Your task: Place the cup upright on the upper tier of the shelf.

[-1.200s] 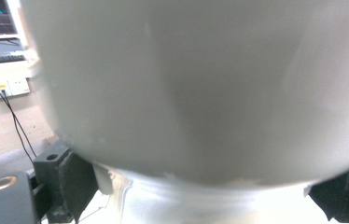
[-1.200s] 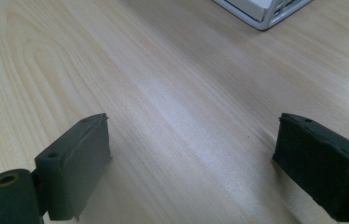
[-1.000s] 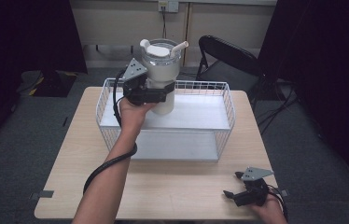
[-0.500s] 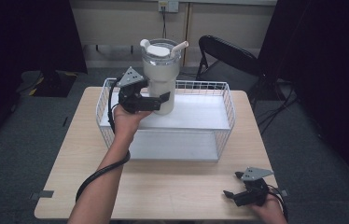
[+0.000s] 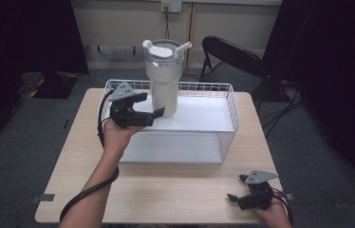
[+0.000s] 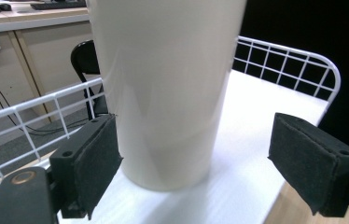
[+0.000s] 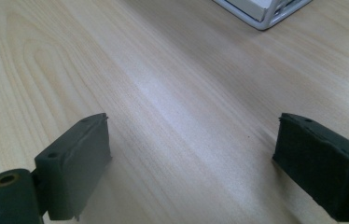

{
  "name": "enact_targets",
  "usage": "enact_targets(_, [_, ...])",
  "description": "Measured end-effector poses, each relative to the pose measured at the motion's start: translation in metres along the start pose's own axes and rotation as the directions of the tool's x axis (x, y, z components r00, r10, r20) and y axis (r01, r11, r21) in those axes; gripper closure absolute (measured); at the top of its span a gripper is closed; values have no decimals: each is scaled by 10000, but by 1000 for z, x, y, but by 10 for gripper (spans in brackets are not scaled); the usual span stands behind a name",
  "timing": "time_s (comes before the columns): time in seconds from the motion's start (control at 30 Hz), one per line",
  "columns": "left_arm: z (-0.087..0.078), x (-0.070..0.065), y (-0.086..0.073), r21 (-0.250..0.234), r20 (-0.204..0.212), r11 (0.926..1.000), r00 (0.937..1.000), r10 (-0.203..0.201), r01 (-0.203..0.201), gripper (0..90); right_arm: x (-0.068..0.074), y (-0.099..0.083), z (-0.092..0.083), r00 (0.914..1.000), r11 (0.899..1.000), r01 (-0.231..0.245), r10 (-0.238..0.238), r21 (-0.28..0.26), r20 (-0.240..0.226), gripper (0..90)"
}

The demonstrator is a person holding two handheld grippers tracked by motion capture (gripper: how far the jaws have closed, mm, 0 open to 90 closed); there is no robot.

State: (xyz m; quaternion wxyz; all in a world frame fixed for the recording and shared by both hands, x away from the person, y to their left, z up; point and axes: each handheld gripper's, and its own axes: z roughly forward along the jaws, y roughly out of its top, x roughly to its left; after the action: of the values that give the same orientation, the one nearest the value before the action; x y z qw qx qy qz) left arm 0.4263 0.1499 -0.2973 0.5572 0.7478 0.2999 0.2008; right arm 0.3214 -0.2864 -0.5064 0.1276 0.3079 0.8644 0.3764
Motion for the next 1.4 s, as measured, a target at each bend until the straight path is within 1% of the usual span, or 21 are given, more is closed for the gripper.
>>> enact_targets(0.1, [-4, -1, -3, 54, 77, 10000, 10000, -45, 45, 156, 0, 0, 0, 10000, 10000, 1, -1, 0, -3, 97])
enact_targets(0.2, [-8, -2, -5, 92, 152, 10000, 9999, 5, -7, 157, 0, 0, 0, 10000, 10000, 25, -25, 6, -7, 97])
enact_targets(0.3, [-11, -3, -8, 109, 186, 9999, 9998, -73, 71, 156, 0, 0, 0, 10000, 10000, 31, -31, 10, -3, 97])
enact_targets(0.4, [-15, -4, -10, 234, 187, 9997, 9998, -92, 88, 156, 0, 0, 0, 10000, 10000, 30, -30, 9, -3, 97])
enact_targets(0.5, [-18, -5, -12, 227, 216, 9996, 9996, -168, 163, 157, 0, 0, 0, 10000, 10000, 27, -27, 11, -3, 97])
enact_targets(0.57, [-20, -7, -13, 299, 236, 9995, 9997, -117, 110, 156, 0, 0, 0, 10000, 10000, 25, -25, 8, -4, 97])
enact_targets(0.67, [-23, -9, -15, 415, 257, 9990, 9995, -163, 152, 158, 0, 0, 0, 10000, 10000, 28, -28, 9, -3, 97])
enact_targets(0.7, [-24, -10, -17, 373, 296, 9992, 9994, -162, 151, 158, 0, 0, 0, 10000, 10000, 30, -30, 9, -5, 97])
enact_targets(0.83, [-28, -13, -21, 384, 353, 9992, 9994, -62, 48, 158, 0, 0, 0, 10000, 10000, 28, -28, 7, -4, 98])
enact_targets(1.0, [-32, -18, -28, 447, 461, 9990, 9989, -109, 89, 158, 0, 0, 0, 10000, 10000, 28, -28, 10, -3, 97])
enact_targets(1.1, [-34, -21, -32, 628, 416, 9980, 9991, 69, -95, 158, 0, 0, 0, 10000, 10000, 28, -28, 9, -4, 97])
enact_targets(1.13, [-34, -22, -33, 641, 435, 9979, 9990, 70, -98, 158, 0, 0, 0, 10000, 10000, 23, -23, 10, -4, 97])
enact_targets(1.23, [-34, -25, -38, 710, 560, 9974, 9984, 62, -101, 158, 0, 0, 0, 10000, 10000, 26, -26, 9, -3, 98])
enact_targets(1.4, [-34, -31, -49, 762, 824, 9971, 9966, -96, 33, 158, 0, 0, 0, 10000, 10000, 27, -27, 9, -3, 98])
